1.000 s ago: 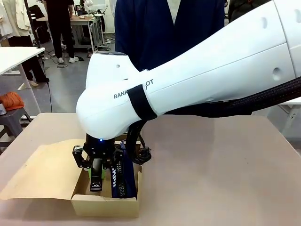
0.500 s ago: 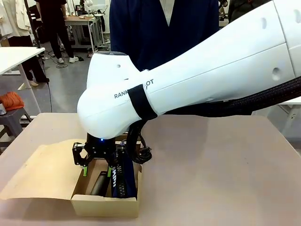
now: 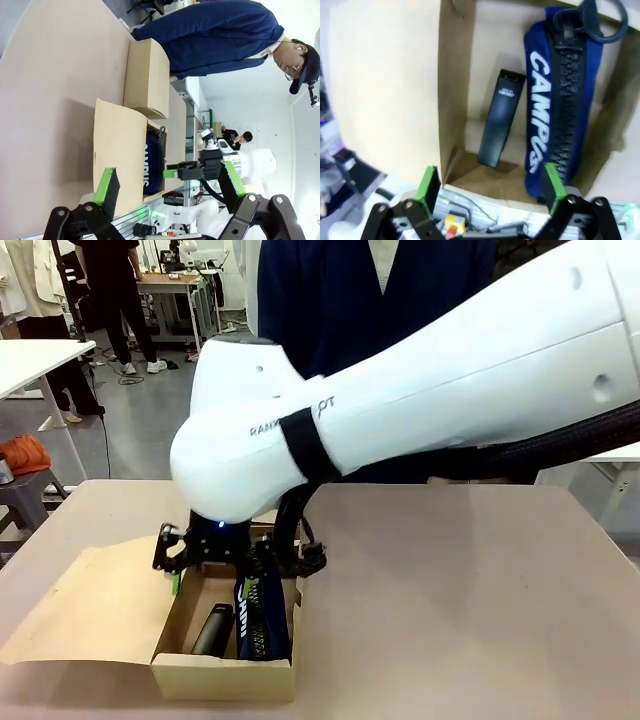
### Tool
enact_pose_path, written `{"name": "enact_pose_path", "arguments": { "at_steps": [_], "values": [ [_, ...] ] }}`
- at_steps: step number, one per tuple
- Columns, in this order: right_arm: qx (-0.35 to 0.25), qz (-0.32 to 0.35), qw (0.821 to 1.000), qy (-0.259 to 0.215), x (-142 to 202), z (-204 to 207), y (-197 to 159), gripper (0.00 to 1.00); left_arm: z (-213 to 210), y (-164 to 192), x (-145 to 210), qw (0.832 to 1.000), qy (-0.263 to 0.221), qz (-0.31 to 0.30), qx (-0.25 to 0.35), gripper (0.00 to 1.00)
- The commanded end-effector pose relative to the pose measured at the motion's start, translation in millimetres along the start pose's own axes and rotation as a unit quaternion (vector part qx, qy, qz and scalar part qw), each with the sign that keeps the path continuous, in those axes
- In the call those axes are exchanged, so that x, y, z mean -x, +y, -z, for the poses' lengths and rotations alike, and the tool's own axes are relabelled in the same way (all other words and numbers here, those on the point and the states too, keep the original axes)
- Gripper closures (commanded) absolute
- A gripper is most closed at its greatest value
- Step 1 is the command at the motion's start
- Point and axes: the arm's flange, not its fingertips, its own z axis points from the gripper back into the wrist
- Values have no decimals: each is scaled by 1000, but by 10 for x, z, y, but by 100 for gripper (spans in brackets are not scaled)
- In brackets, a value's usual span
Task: Place items inside the box.
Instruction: Pick up a Pencil pouch or Stapler and place it inside the Mailer Box closest to the robot.
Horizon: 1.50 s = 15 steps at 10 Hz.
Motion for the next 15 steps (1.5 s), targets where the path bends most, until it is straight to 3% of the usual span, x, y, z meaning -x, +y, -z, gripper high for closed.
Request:
{"name": "enact_pose_path", "arguments": {
  "at_steps": [1, 2, 4, 6, 9, 10, 12, 13, 15],
  "values": [
    [-43, -2, 995, 87, -17, -689, -790, 0, 9, -1, 11, 1000, -3, 8, 9, 0],
    [-83, -11, 979, 184, -30, -1013, -1299, 0, 9, -1, 11, 1000, -3, 8, 9, 0],
    [-177, -16, 960, 215, -7, -1532, -2487, 0, 9, -1, 11, 1000, -3, 8, 9, 0],
    [-323, -1, 932, 166, 127, -1861, -3710, 0, 9, -1, 11, 1000, -3, 8, 9, 0],
    [-468, 50, 878, 86, 705, -1731, -5119, 0, 9, -1, 11, 1000, -3, 8, 9, 0],
    [-516, 75, 851, 64, 998, -1517, -5462, 0, 9, -1, 11, 1000, -3, 8, 9, 0],
    [-569, 130, 812, 15, 1548, -1069, -5781, 0, 9, -1, 11, 1000, -3, 8, 9, 0],
    [-507, 95, 854, 72, 1084, -1459, -5636, 0, 9, -1, 11, 1000, -3, 8, 9, 0],
    [-507, 95, 854, 72, 1084, -1459, -5636, 0, 9, -1, 11, 1000, -3, 8, 9, 0]
  ]
}}
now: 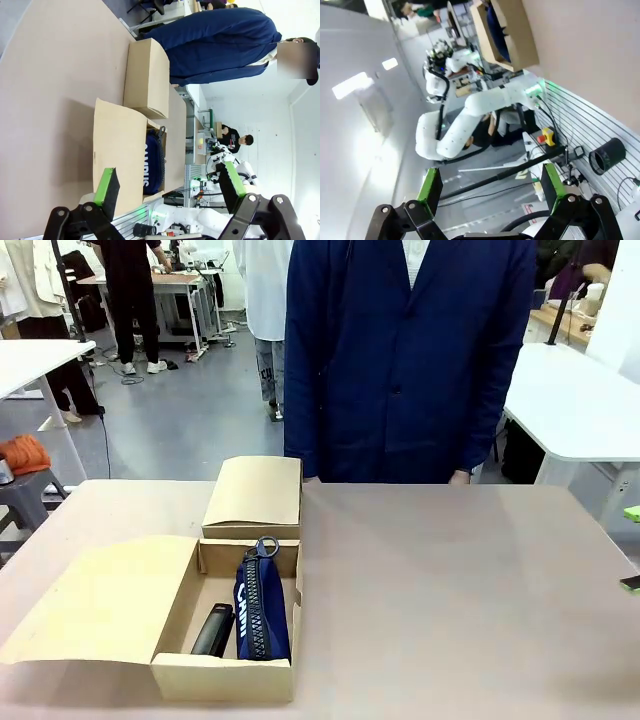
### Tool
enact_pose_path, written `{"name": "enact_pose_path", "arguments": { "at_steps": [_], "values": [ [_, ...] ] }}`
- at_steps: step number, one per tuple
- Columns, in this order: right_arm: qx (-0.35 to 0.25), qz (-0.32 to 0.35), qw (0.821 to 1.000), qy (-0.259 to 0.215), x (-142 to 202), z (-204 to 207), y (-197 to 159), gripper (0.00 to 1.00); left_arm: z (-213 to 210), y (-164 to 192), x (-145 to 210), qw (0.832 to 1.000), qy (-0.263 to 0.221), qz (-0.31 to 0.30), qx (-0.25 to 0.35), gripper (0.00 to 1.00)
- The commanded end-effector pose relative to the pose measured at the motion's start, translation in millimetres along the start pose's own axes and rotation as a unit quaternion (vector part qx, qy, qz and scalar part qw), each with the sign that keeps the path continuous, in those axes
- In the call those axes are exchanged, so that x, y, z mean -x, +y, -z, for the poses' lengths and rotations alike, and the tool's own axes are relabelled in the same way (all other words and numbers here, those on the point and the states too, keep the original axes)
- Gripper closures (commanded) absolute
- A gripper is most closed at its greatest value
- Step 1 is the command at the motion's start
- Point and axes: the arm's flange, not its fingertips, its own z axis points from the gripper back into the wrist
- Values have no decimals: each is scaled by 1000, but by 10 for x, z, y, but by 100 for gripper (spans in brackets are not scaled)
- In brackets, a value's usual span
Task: Place items inside the box.
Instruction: Pick up a Pencil pouch or Stapler and place it inside the Mailer Box closest to the robot, then close the lid of the Mailer Box closest to the robot.
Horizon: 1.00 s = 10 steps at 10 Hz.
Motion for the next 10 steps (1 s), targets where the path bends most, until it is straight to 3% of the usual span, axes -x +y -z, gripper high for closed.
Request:
{"name": "enact_pose_path", "arguments": {
  "at_steps": [1, 10],
  "values": [
    [14, -4, 1000, 7, -26, 63, 150, 0, 12, 0, 9, 1000, -2, 8, 9, 0],
    [14, -4, 1000, 7, -26, 63, 150, 0, 12, 0, 9, 1000, -2, 8, 9, 0]
  ]
}}
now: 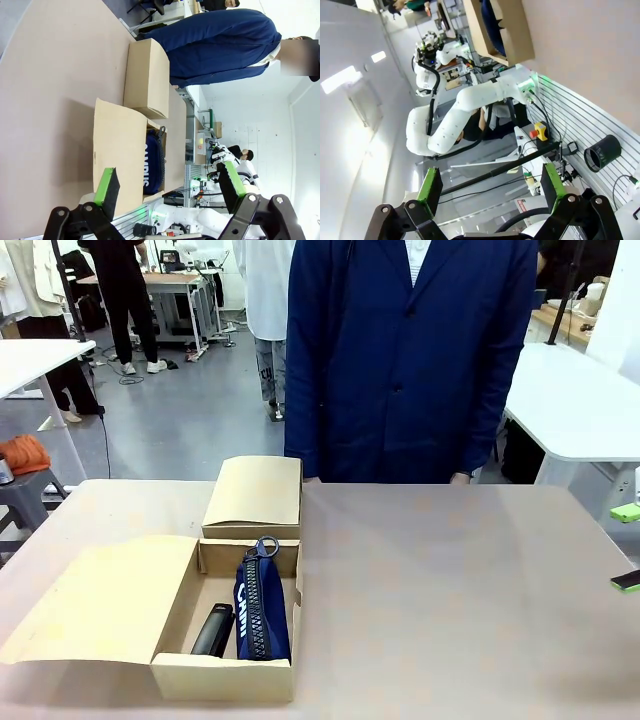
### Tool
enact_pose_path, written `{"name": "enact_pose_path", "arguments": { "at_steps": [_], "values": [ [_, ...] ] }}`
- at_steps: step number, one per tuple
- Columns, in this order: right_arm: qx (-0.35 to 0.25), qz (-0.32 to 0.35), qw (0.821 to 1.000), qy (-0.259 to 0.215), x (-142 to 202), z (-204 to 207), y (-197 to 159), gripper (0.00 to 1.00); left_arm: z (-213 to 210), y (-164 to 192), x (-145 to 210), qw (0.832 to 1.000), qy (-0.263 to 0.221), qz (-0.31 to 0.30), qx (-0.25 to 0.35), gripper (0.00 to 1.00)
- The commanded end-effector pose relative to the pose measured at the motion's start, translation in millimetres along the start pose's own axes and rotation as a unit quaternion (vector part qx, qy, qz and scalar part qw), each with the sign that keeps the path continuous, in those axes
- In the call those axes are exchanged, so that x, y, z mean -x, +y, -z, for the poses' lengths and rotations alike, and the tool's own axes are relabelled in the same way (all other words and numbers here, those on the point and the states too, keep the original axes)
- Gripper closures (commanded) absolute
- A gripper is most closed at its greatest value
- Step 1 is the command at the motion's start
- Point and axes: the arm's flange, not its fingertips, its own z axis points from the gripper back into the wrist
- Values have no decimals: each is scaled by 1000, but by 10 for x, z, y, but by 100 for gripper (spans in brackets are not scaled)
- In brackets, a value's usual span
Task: Place items inside the box.
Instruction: Close the lid of the Mailer Box closest to the robot.
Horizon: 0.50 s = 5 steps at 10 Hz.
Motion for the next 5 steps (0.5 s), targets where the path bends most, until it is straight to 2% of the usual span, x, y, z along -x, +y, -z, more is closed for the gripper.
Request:
{"name": "enact_pose_path", "arguments": {
  "at_steps": [1, 2, 3, 4, 5],
  "values": [
    [-4, 5, 1000, -5, -1, -34, 54, 0, 0, 0, 0, 1000, 0, 0, 0, 0],
    [-4, 5, 1000, -5, -1, -34, 54, 0, 325, -93, 28, 992, 75, 89, 45, 0],
    [-4, 5, 1000, -5, -1, -34, 54, 0, 696, -184, 122, 968, 140, 194, 79, 0],
    [-4, 5, 1000, -5, -1, -34, 54, 0, 1067, -256, 255, 938, 152, 301, 77, 0],
    [-4, 5, 1000, -5, -1, -34, 54, 0, 1420, -271, 422, 910, 144, 386, 44, 0]
  ]
}}
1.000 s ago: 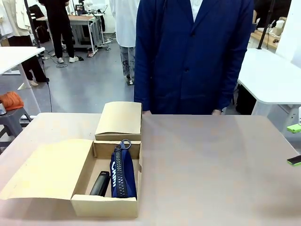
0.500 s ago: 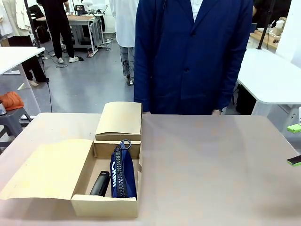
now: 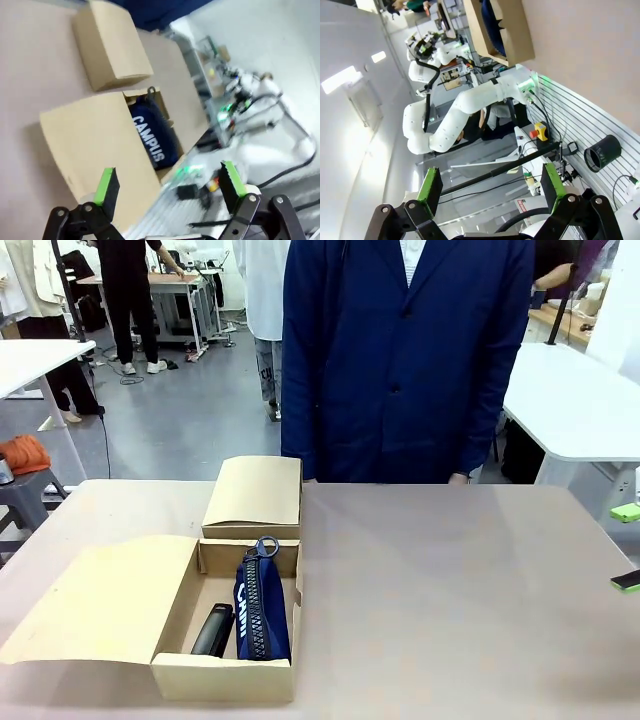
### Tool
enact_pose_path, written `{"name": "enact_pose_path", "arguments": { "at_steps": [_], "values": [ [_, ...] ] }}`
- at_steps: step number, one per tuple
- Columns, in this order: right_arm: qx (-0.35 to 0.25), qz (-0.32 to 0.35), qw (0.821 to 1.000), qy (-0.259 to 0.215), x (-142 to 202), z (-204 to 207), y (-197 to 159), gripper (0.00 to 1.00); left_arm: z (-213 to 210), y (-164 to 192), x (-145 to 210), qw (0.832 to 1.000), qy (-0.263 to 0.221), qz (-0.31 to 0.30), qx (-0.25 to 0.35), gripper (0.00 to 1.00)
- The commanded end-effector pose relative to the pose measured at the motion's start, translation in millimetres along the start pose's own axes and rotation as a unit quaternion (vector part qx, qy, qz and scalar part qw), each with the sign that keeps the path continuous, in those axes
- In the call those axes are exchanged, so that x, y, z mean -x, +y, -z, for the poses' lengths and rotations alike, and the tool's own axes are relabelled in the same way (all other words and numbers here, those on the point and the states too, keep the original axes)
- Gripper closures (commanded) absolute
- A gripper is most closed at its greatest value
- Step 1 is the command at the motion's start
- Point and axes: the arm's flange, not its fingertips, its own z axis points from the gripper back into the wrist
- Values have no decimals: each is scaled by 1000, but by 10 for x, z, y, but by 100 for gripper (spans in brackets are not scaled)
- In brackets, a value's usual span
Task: Place items inside the box.
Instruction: Close the lid of the Mailer Box closest to the robot.
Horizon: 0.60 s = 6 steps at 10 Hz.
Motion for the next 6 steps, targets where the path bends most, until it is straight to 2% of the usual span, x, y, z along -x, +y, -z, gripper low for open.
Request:
{"name": "enact_pose_path", "arguments": {
  "at_steps": [1, 2, 3, 4, 5, 6],
  "values": [
    [-4, 5, 1000, -4, -2, -30, 55, 0, 711, 4, 373, 966, 1, 254, -50, 0],
    [-4, 5, 1000, -4, -2, -30, 55, 0, 844, -15, 469, 929, -2, 366, -59, 0],
    [-4, 5, 1000, -4, -2, -30, 55, 0, 858, -26, 536, 868, -35, 494, -37, 0],
    [-4, 5, 1000, -4, -2, -30, 55, 0, 803, 12, 556, 811, -55, 582, -25, 0],
    [-4, 5, 1000, -4, -2, -30, 55, 0, 741, 93, 588, 779, -47, 624, -26, 0],
    [-4, 5, 1000, -4, -2, -30, 55, 0, 682, 190, 661, 759, -29, 650, -32, 0]
  ]
}}
